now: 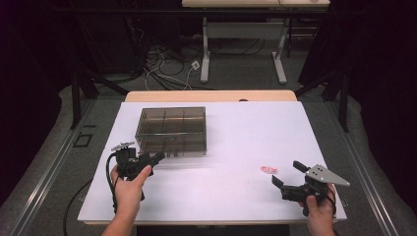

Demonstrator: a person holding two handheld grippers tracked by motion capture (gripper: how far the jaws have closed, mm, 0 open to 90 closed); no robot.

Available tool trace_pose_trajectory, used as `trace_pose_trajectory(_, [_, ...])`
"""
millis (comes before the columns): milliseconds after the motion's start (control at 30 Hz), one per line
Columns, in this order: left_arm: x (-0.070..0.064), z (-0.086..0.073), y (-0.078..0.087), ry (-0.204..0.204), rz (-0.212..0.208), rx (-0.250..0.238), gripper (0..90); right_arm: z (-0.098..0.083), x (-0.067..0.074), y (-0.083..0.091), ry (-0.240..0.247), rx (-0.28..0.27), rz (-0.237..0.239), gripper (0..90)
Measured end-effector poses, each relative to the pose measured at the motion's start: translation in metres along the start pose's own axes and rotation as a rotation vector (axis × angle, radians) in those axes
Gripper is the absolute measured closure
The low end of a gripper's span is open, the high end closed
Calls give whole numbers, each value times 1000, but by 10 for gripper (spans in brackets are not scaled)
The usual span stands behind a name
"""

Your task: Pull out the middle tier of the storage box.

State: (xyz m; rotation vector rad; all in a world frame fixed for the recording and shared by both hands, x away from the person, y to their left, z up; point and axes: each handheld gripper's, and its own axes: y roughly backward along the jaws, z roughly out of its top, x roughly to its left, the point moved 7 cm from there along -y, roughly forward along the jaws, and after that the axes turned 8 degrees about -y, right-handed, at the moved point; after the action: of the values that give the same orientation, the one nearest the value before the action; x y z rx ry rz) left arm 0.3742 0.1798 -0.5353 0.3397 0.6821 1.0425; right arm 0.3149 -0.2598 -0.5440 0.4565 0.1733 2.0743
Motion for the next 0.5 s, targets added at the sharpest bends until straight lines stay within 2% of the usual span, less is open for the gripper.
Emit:
trace_pose_trajectory(300, [14,8,4,-10,51,4,304,0,1,-1,-5,3,8,17])
trace_pose_trajectory(500, [20,12,6,-11,70,12,300,-2,1,-1,-7,15,6,17])
